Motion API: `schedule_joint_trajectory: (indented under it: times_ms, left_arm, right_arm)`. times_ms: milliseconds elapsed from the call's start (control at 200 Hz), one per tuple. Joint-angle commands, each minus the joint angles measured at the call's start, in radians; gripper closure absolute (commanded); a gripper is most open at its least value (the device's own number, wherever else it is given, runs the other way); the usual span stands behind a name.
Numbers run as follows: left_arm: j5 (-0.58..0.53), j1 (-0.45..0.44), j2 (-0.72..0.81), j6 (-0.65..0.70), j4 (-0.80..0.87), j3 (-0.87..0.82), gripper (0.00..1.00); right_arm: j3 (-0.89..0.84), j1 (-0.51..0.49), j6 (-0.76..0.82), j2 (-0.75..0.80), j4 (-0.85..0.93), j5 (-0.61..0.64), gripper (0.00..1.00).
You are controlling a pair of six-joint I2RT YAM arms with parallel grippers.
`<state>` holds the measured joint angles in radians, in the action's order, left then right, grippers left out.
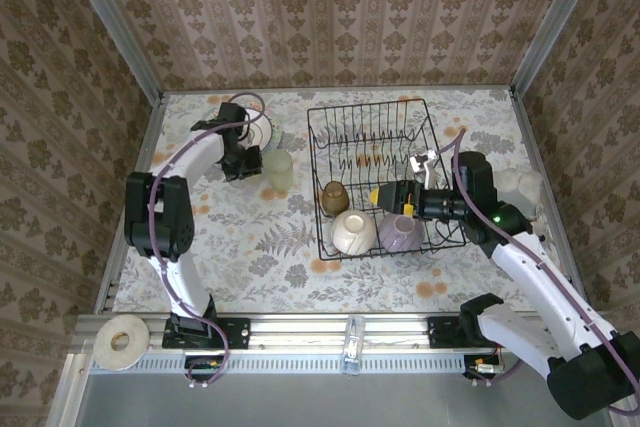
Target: Unload the mixed dishes from the dish rack
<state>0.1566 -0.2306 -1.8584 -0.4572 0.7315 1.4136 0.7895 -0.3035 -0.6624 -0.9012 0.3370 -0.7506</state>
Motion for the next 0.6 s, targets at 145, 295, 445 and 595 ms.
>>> schedule_joint_trajectory:
  times_ms: [145,295,445,595]
  left_arm:
    - [-0.008,-0.007,-0.015,-0.024,0.010,0.023,0.90]
    - [-0.009,-0.006,0.020,-0.020,0.011,0.017,0.82]
    - [-0.013,-0.006,0.064,-0.019,0.018,0.015,0.71]
    - [-0.022,-0.004,0.102,-0.016,0.033,0.013,0.62]
  right_arm:
    - [-0.015,0.004,-0.028,0.044,0.033,0.019,0.00]
    - [-0.022,0.004,-0.040,0.061,0.033,0.019,0.00]
    - [-0.028,0.002,-0.055,0.076,0.031,0.016,0.00]
    - [-0.034,0.001,-0.062,0.104,0.036,0.021,0.00]
